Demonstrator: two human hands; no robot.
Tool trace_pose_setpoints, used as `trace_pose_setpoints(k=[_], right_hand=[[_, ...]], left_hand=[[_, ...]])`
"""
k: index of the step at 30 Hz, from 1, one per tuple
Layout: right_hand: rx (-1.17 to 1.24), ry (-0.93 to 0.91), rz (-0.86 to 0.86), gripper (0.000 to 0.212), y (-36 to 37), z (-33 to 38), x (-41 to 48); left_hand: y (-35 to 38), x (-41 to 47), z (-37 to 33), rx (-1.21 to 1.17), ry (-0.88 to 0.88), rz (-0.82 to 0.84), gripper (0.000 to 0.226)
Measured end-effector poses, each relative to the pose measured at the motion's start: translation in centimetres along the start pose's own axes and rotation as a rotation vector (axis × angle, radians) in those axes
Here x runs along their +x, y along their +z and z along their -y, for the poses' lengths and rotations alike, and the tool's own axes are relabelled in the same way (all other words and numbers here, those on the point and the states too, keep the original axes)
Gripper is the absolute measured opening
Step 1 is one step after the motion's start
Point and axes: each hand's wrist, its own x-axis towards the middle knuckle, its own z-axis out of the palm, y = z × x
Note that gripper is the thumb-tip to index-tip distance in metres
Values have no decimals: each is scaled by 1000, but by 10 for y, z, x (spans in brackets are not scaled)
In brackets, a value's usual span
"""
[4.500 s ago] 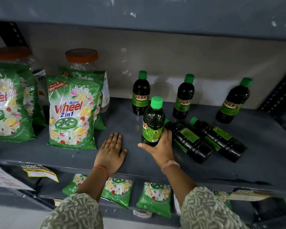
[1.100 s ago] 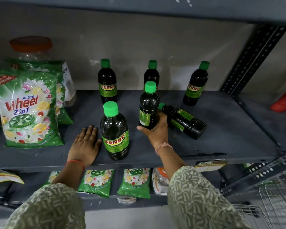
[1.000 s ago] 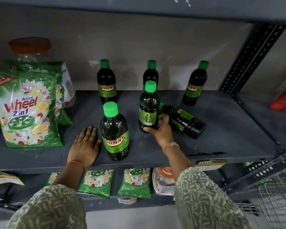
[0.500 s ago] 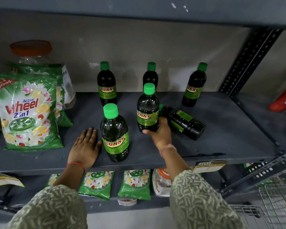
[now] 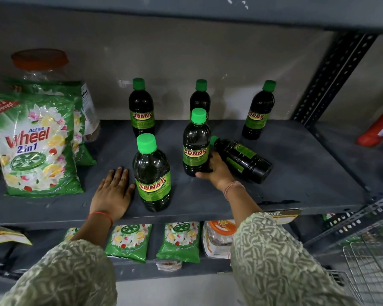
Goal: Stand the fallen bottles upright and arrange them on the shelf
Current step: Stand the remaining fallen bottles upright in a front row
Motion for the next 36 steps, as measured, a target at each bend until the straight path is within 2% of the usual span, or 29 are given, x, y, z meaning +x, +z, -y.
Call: trace_pose_setpoints(k=[3, 4, 8, 10, 16, 23, 26, 28, 30, 32, 33, 35, 36], right_hand=[[116, -2, 7, 102, 0, 0, -2], [99, -10, -21, 99, 3, 0, -2], [-28, -23, -153, 65, 16, 14, -13], [-51, -27, -159, 59, 17, 20, -25], [-81, -28, -140, 55, 20, 10, -94], [-105, -34, -130, 57, 21, 8, -100], [-128, -43, -108, 65, 19, 9, -101], [-41, -60, -69, 84, 16, 11, -107], [2, -113, -123, 98, 9, 15, -118], [-138, -201, -215, 94, -10, 29, -117], [-283, -223, -268, 91, -25, 38, -107], [-656, -166, -336, 91, -57, 56, -74], [-819, -84, -315, 95, -72, 62, -55]], left_hand=[[0, 1, 1, 5, 2, 2, 57], [0, 1, 0, 6, 1, 4, 57], [-1, 2, 1, -4, 1, 10, 57], [-1, 1, 1, -2, 2, 16, 57], [0, -6, -4, 9, 16, 19, 57], [-5, -1, -3, -3, 12, 29, 56], [-5, -1, -4, 2, 14, 25, 56], [-7, 2, -3, -1, 6, 52, 57], [-7, 5, -5, 13, -4, 74, 58], [-5, 4, -9, 31, -21, 54, 57], [-3, 3, -12, 36, -30, 36, 57], [-1, 0, -15, 43, -40, 15, 57], [-1, 0, -15, 49, -41, 12, 57]])
